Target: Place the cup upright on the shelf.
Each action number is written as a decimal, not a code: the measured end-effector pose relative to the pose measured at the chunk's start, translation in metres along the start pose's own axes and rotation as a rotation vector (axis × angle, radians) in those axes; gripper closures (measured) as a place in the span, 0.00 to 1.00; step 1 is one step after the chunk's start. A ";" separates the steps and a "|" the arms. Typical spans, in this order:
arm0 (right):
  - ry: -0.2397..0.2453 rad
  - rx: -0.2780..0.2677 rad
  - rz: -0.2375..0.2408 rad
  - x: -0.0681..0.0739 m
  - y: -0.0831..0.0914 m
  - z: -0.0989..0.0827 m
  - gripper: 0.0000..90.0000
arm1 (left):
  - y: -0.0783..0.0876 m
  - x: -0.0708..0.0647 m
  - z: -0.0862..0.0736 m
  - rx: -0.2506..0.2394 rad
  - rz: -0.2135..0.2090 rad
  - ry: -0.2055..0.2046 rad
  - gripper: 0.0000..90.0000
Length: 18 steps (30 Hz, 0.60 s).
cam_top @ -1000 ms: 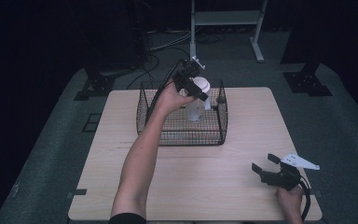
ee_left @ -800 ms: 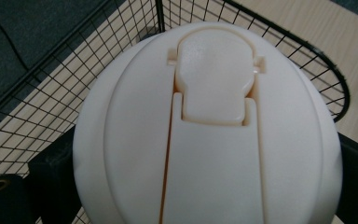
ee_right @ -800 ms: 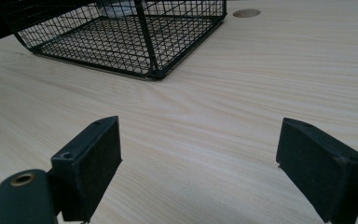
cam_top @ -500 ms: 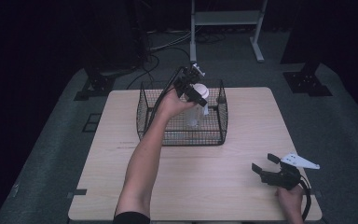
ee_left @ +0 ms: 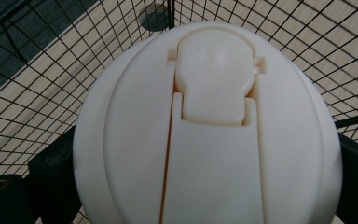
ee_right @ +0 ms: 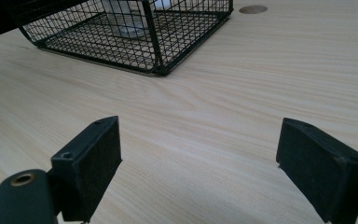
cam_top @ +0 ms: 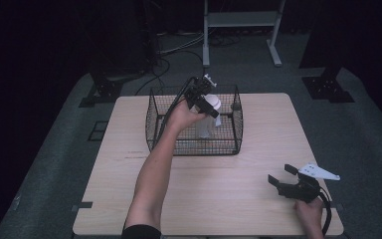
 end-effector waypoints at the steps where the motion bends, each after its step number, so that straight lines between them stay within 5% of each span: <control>1: -0.002 -0.002 0.001 0.000 0.000 0.000 0.14 | -0.001 -0.001 -0.002 -0.003 -0.004 0.001 0.06; 18: 0.026 0.019 -0.011 0.002 -0.003 -0.002 0.14 | 0.004 -0.002 -0.010 -0.031 0.006 0.002 0.05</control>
Point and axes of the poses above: each handheld gripper's, and its own axes: y roughly backward along the jaws, z roughly out of its top, x roughly to its left, the point moved 6 cm from there along -y, roughly forward along the jaws, and after that the axes turned 7 degrees about -y, right-handed, at the moved point
